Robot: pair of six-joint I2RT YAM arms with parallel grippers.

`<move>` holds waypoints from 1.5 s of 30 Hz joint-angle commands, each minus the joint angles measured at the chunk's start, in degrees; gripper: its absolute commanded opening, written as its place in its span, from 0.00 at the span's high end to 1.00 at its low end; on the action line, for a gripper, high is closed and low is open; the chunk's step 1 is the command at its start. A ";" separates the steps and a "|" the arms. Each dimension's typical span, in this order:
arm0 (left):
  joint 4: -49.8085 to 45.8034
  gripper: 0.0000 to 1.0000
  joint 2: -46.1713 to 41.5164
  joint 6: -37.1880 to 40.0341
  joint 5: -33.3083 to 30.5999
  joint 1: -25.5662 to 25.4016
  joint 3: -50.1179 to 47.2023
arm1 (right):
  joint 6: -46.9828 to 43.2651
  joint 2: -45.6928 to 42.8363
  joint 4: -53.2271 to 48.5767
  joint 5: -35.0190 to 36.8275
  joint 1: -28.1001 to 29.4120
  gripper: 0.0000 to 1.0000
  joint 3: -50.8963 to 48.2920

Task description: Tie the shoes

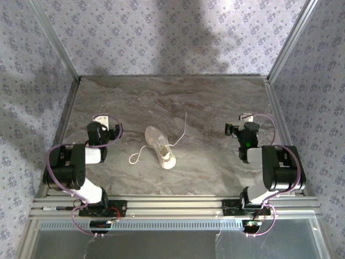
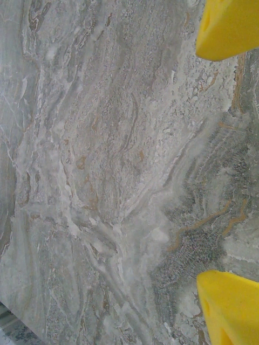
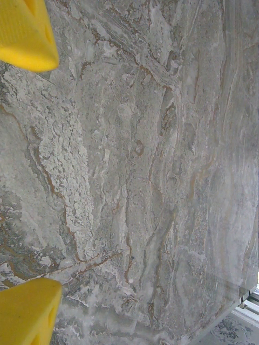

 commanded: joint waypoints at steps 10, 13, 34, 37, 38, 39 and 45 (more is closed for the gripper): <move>-14.33 0.01 -5.75 -1.50 1.40 0.50 6.88 | 1.20 -6.05 -31.62 -5.42 0.53 0.01 14.85; -27.48 0.03 -9.19 -5.01 1.13 0.25 12.52 | 3.79 -5.00 -42.89 -6.87 2.36 0.07 22.25; -50.56 0.48 8.20 -26.37 10.87 -31.93 28.25 | 18.46 5.96 -47.71 -10.37 42.75 0.62 27.62; -50.70 0.48 9.45 -27.05 9.58 -32.62 29.26 | 19.48 6.84 -47.86 -10.02 44.66 0.63 28.03; -51.35 0.47 9.23 -26.91 8.93 -32.59 29.47 | 19.75 6.69 -48.42 -9.41 44.84 0.63 28.23; -52.56 0.46 8.68 -26.36 7.92 -32.63 29.84 | 20.10 6.28 -49.19 -8.35 44.86 0.63 28.46; -62.53 0.38 2.35 -24.36 -0.79 -31.69 32.07 | 22.91 3.79 -59.00 -2.89 39.58 0.57 32.38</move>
